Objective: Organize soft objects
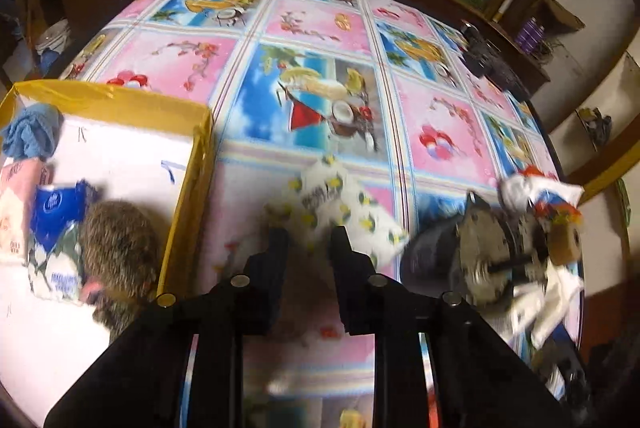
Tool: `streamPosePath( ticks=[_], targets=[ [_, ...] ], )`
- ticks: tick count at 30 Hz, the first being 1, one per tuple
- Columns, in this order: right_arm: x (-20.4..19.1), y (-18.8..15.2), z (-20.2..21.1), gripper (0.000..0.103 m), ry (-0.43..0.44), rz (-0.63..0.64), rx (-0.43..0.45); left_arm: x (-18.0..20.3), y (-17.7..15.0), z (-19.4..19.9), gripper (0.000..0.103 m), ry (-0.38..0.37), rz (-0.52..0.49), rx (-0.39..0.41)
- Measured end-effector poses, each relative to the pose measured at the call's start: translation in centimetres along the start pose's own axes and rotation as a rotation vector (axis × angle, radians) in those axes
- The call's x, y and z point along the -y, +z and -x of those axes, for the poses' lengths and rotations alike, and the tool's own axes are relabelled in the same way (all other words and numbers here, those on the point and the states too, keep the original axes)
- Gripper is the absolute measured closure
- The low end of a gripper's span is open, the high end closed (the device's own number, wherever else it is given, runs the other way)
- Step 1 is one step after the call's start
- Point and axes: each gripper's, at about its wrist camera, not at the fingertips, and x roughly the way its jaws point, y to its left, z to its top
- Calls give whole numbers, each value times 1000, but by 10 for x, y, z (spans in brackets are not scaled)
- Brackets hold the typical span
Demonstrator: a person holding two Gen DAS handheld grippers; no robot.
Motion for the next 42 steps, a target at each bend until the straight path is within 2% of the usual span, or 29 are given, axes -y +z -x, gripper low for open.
streamPosePath(
  ticks=[5,6,8,10,11,12,14,18,22,23,26,28,31,34,36,38,42],
  targets=[
    [0,0,1,18,-12,-1,6,19,-29,15,84,-63,-121,-68],
    [0,0,1,18,-12,-1,6,24,-28,17,84,-57,-121,-58],
    [0,0,1,18,-15,2,6,22,-16,24,80,-34,-46,-5],
    [-1,0,1,18,-18,8,6,14,1,25,54,-37,95,52],
    [-1,0,2,18,-18,11,6,11,8,22,33,-17,133,73],
    [-2,0,2,18,-17,13,5,12,15,18,29,25,149,98],
    [-2,0,1,18,-13,15,3,17,27,6,29,82,116,107],
    [0,1,1,18,-7,11,0,34,43,-31,28,207,-45,30],
    [1,1,0,18,1,4,0,19,42,-41,37,125,-41,-73],
    [2,1,-1,17,2,2,0,16,38,-39,45,97,-48,-91],
    [3,2,-2,17,5,-3,-3,13,18,-28,49,56,-86,-143],
    [3,2,-2,15,5,-4,-2,24,-6,-21,49,56,-185,-204],
    [3,1,-2,15,3,-2,-4,39,-40,3,49,34,-328,-185],
    [2,1,-2,15,-9,4,-3,36,-58,39,49,-42,-296,-99],
    [0,1,-2,15,-16,8,0,30,-68,55,43,-65,-237,-51],
    [-1,0,-2,15,-25,14,-1,25,-81,59,40,-50,-174,-21],
    [-3,0,-1,15,-36,25,2,20,-93,43,40,-32,-105,-12]
  ],
)
